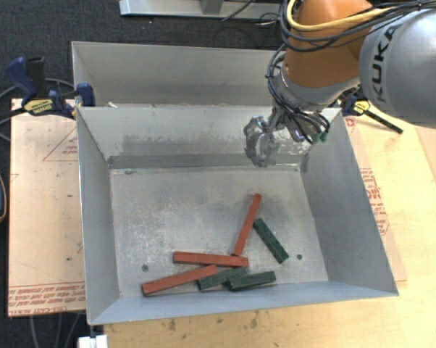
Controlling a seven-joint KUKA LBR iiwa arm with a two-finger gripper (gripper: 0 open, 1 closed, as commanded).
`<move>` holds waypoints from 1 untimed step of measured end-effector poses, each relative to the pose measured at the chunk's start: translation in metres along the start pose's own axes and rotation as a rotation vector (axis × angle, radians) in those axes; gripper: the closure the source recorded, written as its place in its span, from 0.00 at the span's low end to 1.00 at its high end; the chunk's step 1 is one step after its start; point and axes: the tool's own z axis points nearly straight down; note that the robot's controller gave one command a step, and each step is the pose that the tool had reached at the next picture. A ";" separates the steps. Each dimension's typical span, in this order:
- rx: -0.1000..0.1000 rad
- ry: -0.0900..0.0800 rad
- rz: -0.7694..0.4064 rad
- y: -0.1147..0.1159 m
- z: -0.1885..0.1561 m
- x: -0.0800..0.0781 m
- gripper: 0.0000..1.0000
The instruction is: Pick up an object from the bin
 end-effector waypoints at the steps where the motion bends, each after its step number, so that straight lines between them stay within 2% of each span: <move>1: -0.003 0.009 0.000 0.001 0.006 0.002 0.00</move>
Offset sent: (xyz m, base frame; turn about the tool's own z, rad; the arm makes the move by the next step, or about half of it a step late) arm 0.0000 0.0000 0.0000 0.0000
